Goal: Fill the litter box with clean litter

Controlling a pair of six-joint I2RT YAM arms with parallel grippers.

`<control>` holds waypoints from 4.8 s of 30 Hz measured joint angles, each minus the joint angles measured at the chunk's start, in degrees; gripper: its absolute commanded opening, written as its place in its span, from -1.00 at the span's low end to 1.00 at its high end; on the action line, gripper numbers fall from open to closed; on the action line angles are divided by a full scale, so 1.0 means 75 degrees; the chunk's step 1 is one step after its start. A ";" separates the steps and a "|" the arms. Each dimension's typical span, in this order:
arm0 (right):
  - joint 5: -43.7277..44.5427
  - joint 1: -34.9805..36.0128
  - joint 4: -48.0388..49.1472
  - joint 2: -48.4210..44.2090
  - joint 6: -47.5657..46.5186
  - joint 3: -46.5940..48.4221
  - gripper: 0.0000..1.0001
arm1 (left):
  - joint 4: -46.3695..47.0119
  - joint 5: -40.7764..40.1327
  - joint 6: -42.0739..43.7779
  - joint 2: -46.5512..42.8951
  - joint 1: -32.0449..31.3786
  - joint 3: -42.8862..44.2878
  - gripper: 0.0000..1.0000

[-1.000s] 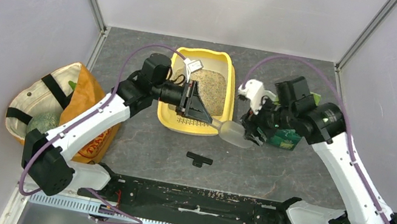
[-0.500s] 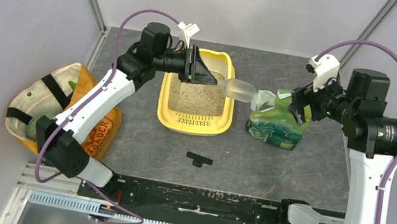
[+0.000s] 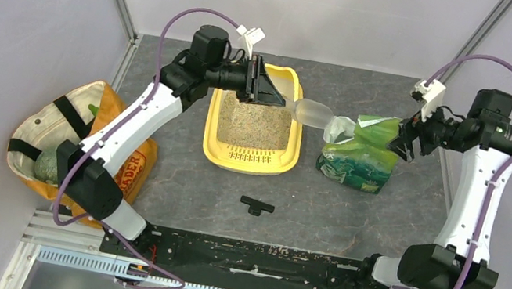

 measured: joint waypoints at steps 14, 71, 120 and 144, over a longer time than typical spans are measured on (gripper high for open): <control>-0.1565 0.0294 -0.0595 0.0533 -0.1673 -0.0600 -1.00 | -0.1355 -0.0997 0.0379 0.2241 -0.1061 0.2302 -0.96; -0.1716 0.1000 -0.1740 0.0020 -0.2984 -0.1530 -1.00 | -0.2247 -0.2224 0.0117 0.6516 -0.3325 0.5155 -0.96; -0.1792 0.2652 0.0679 0.0659 -0.0831 -0.0137 -1.00 | 0.2906 0.1268 -0.2183 0.1816 0.0029 -0.1652 -0.96; -0.1492 0.3075 0.1058 0.0825 -0.0775 -0.0137 -1.00 | 0.3398 0.2157 -0.2946 0.0793 0.1437 -0.2699 -0.96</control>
